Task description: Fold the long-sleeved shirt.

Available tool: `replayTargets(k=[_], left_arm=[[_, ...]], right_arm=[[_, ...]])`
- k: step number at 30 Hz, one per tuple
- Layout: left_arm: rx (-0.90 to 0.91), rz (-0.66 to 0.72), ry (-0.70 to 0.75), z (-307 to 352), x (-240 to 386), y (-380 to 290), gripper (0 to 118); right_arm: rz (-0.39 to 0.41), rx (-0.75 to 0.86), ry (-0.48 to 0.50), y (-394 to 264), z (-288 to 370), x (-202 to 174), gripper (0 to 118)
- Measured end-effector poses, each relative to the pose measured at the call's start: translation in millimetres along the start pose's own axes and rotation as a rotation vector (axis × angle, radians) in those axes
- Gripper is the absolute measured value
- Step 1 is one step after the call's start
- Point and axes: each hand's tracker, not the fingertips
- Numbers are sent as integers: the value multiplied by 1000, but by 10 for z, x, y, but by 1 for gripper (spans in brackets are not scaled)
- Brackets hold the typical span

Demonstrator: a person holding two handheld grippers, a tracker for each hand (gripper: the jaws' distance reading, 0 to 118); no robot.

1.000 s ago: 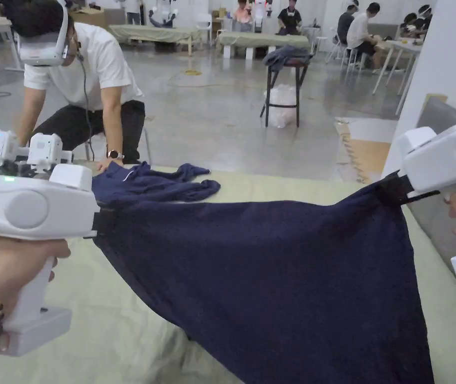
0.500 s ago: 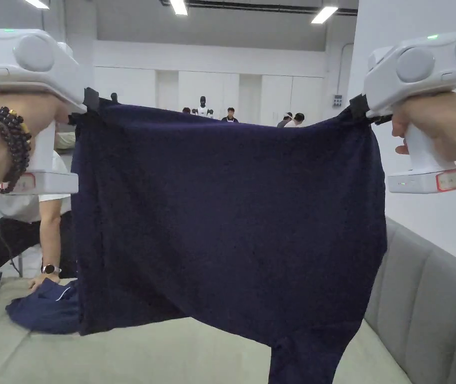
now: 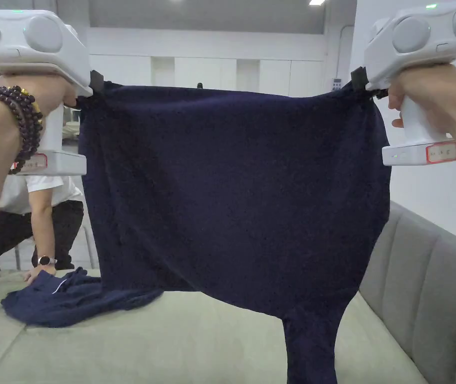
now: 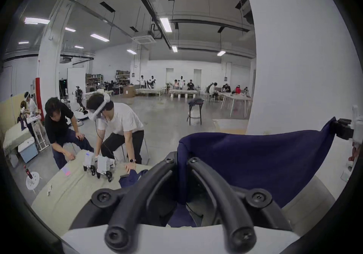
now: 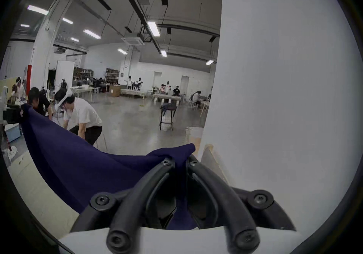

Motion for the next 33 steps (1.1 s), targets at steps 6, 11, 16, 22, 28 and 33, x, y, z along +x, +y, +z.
replayTargets(k=[6,11,16,22,28,33], left_arm=[[-197,3,-7,-679,-40,-1100,11],[-297,16,-11,-948,-145,-1864,11],[-306,39,-35,-677,-233,-2187,11],[-302,-26,-71,394,-310,-2679,11],[-400,-73,-100,1560,-465,-3703,11],[-592,-86,-120,2242,-643,-4861,11]], right_arm=[[0,-193,41,-1166,-601,-228,6],[-60,-322,84,-2099,-876,-349,7],[-60,-343,108,-2431,-542,-379,6],[44,-336,163,-2721,484,-370,6],[107,-371,235,-3552,1648,-375,6],[155,-543,321,-4623,2338,-385,6]])
